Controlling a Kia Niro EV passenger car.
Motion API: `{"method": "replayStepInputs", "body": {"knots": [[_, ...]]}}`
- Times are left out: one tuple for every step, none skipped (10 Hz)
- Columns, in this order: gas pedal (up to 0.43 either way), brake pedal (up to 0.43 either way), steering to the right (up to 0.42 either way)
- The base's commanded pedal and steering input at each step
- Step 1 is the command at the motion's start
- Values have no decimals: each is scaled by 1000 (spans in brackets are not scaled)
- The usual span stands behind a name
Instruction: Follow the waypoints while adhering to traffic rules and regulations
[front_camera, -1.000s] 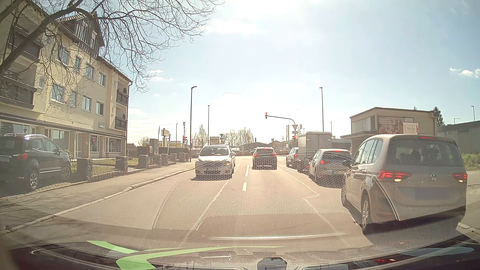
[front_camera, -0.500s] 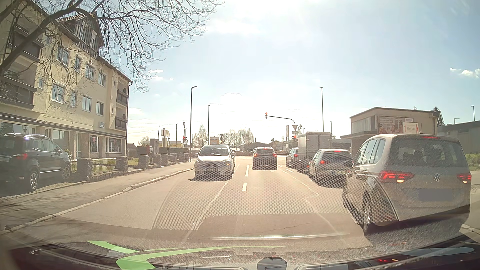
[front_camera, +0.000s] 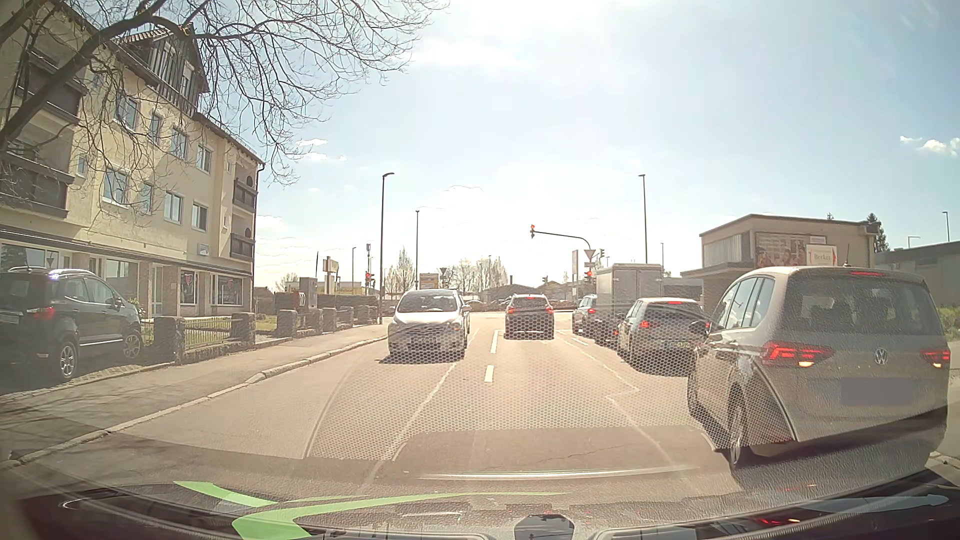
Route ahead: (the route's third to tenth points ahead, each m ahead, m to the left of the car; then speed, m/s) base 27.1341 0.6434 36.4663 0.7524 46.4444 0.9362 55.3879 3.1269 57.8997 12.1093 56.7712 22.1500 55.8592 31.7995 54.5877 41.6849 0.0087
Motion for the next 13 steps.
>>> {"method": "replayStepInputs", "body": {"knots": [[0, 305, 2], [0, 299, 3], [0, 299, 3], [0, 299, 3], [0, 299, 3], [0, 299, 3], [0, 299, 3], [0, 299, 3], [0, 299, 3], [0, 299, 3], [0, 305, 3], [0, 305, 3], [0, 299, 3]]}}
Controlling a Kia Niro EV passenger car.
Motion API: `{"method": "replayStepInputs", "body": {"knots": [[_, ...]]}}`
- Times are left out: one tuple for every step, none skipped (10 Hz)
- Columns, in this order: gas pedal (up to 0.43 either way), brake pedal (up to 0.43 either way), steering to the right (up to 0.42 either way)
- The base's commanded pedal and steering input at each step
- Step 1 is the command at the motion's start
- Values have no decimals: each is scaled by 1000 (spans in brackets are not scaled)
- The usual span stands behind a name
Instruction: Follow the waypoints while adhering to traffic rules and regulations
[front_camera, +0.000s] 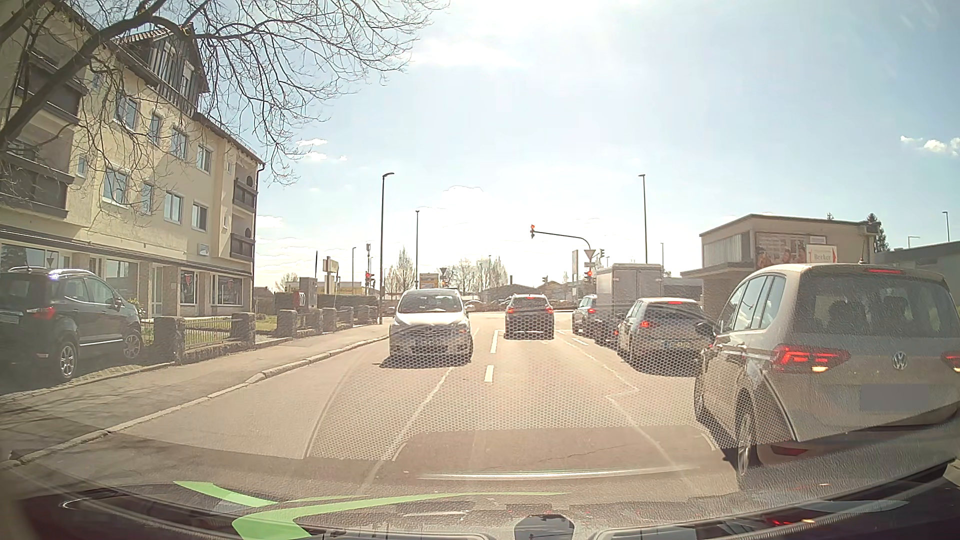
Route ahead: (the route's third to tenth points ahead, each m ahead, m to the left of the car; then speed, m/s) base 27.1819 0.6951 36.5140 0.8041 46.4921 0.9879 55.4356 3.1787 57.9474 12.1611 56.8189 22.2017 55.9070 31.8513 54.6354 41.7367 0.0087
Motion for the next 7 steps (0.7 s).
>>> {"method": "replayStepInputs", "body": {"knots": [[0, 299, 3], [0, 299, 3], [0, 299, 3], [0, 299, 3], [0, 299, 3], [0, 299, 3], [0, 305, 3]]}}
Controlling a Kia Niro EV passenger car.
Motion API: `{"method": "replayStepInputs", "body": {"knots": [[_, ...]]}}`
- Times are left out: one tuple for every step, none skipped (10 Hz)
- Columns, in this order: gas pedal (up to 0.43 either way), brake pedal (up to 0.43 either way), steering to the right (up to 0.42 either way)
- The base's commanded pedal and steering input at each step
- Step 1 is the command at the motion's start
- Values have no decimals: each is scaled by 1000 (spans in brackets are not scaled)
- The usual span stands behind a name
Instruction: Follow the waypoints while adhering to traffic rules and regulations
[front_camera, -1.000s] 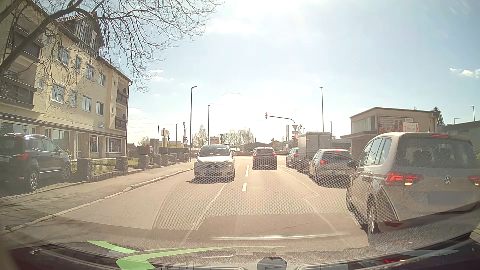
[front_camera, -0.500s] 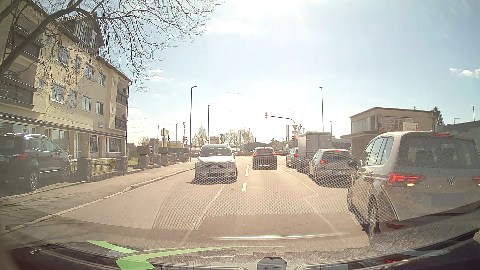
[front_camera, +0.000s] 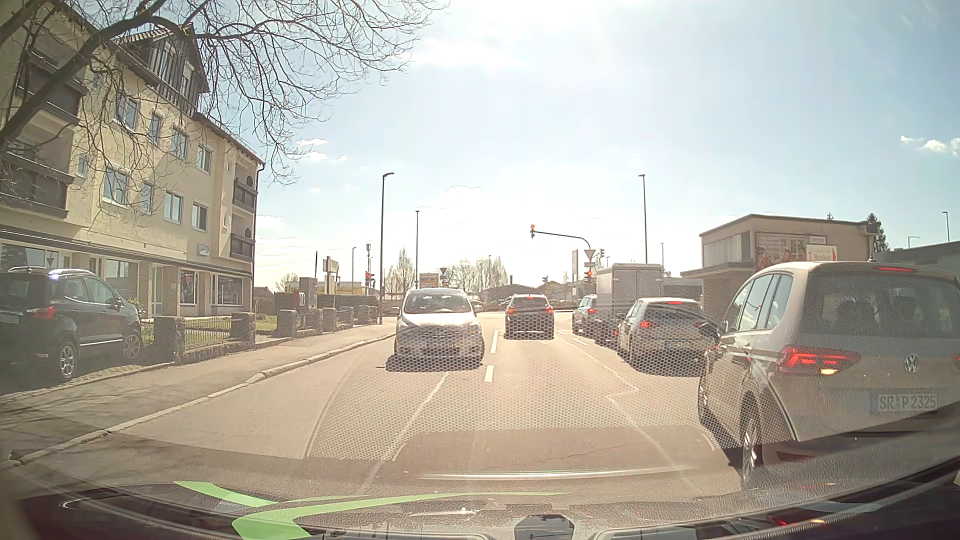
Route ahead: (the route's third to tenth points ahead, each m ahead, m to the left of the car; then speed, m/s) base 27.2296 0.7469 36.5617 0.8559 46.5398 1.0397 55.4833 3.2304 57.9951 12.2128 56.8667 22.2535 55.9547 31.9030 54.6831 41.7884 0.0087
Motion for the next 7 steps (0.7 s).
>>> {"method": "replayStepInputs", "body": {"knots": [[0, 305, 3], [0, 305, 3], [0, 299, 3], [0, 299, 3], [0, 305, 3], [0, 299, 3], [0, 305, 3]]}}
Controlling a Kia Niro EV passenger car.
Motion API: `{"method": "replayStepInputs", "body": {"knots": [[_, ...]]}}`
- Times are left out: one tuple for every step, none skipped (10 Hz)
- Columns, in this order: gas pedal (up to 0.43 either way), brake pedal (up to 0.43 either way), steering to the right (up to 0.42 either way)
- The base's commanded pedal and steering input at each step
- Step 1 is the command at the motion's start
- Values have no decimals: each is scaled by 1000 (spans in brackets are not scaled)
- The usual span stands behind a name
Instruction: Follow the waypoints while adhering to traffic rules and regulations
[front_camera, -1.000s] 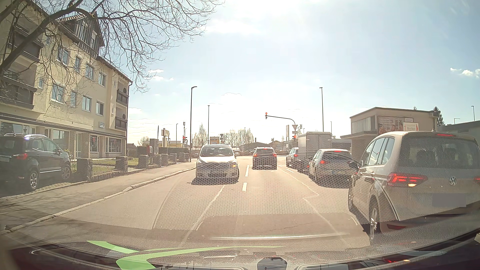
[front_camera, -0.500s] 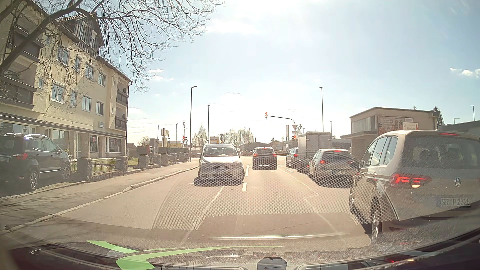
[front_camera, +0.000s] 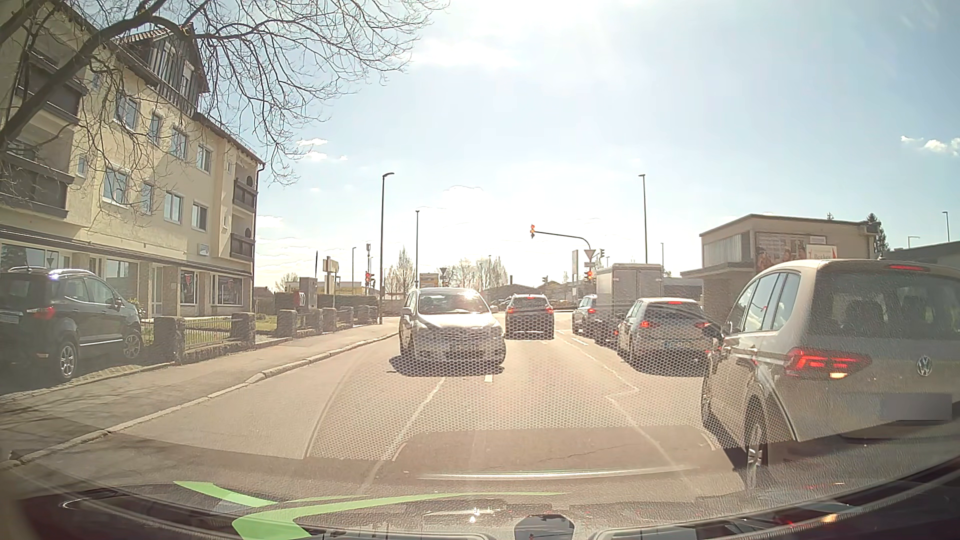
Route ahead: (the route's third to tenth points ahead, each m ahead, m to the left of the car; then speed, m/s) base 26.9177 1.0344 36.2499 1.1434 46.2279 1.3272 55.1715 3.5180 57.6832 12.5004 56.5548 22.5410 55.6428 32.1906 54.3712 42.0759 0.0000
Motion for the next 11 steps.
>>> {"method": "replayStepInputs", "body": {"knots": [[0, 305, 3], [0, 299, 3], [0, 305, 3], [0, 305, 3], [0, 305, 3], [0, 305, 3], [0, 305, 2], [0, 305, 3], [0, 305, 3], [0, 305, 2], [0, 305, 3]]}}
